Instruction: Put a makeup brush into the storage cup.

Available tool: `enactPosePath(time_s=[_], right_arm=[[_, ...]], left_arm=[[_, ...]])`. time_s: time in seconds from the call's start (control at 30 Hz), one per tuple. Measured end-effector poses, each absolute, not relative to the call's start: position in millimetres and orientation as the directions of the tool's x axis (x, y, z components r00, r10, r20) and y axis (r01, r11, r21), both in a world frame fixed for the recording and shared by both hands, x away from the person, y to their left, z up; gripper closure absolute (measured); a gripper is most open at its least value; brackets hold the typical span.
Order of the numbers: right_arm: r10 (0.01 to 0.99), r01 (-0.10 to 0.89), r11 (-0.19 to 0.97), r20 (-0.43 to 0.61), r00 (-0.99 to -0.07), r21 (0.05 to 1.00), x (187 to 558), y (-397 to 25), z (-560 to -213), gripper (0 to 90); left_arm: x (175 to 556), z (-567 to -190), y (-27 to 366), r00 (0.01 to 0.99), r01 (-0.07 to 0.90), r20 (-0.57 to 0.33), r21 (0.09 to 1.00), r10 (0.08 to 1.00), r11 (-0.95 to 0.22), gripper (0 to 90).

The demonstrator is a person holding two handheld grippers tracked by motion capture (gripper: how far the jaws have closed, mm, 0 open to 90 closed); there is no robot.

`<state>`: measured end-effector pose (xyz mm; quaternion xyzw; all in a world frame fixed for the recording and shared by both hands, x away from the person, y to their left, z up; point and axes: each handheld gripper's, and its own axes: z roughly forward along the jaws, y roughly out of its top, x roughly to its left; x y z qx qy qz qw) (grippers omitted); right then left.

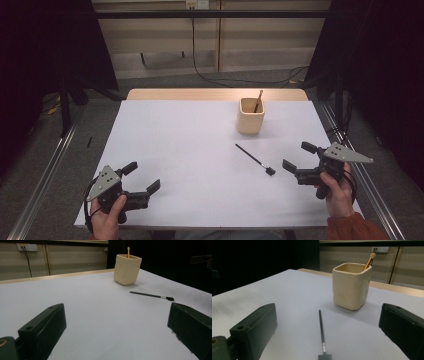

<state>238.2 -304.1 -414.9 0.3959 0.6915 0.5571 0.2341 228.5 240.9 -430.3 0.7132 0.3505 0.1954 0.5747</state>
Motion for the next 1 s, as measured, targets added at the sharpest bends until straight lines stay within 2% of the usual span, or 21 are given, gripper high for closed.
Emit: enactPosePath(time_s=[0.57,1.0], right_arm=[[0.769,0.266,0.094,0.099,-0.631,0.959,298.8,-274.7,-398.1,2.6],[0.745,0.307,0.147,0.099,-0.660,0.940,332.4,-255.1,-397.5,2.6]], left_arm=[[230.8,-430.9,239.0,0.691,0.271,-0.112,0.956,0.714,-0.113,1.8],[231.6,-430.5,237.5,0.704,0.266,-0.104,0.956,0.702,-0.126,1.8]])
